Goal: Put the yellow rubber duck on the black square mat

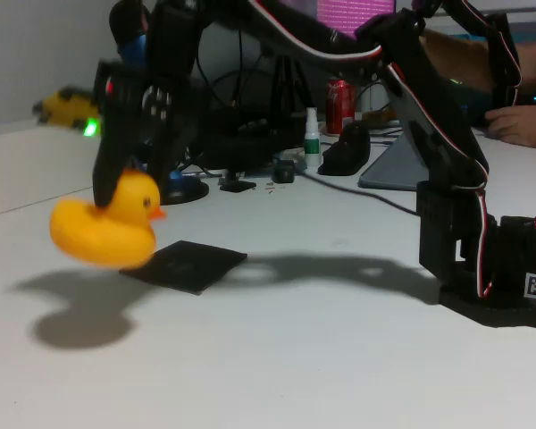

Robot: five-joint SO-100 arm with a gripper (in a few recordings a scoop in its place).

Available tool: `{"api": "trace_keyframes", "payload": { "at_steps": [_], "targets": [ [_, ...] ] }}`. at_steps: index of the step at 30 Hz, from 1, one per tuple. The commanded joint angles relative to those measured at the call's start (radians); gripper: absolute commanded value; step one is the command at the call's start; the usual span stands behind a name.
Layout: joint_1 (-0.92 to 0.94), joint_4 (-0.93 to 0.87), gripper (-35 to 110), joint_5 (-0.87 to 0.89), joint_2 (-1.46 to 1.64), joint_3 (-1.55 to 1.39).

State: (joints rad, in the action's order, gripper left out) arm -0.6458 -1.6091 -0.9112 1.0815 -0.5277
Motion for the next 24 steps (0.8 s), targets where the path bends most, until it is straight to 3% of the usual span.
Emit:
{"api": "trace_keyframes", "payload": {
  "at_steps": [1,8,24],
  "targets": [
    [0.072,-0.003,13,0.0,0.143,0.02],
    [0.21,-0.009,13,0.0,0.187,0.015],
    [0.42,-0.215,13,-0.002,0.186,0.014]
  ]
}}
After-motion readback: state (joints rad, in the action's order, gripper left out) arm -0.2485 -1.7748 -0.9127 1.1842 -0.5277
